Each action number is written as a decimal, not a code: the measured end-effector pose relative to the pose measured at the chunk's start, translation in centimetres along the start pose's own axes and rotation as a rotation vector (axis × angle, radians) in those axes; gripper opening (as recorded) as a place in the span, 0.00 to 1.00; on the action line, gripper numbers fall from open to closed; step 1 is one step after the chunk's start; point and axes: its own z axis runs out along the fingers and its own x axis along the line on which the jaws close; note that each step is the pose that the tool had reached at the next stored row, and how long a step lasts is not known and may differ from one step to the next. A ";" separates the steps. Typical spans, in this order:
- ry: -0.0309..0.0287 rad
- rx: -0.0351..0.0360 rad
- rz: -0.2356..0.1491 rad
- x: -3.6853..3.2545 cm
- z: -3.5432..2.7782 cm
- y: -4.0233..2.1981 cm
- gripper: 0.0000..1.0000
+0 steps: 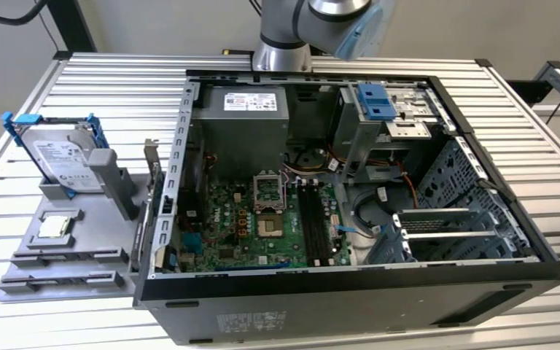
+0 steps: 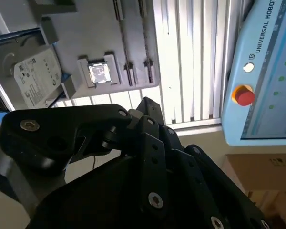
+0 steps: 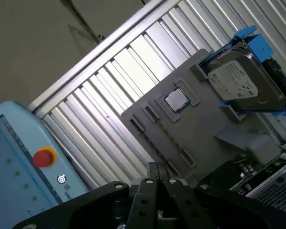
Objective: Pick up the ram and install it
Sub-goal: 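Pick up the ram and move it above insertion slot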
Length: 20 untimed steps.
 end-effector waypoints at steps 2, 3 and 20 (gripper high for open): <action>0.0010 -0.0001 -0.037 0.00 0.01 0.00 0.00; 0.0016 -0.0001 -0.055 0.00 0.02 0.00 0.00; 0.0104 -0.0008 -0.365 0.00 0.11 0.00 0.00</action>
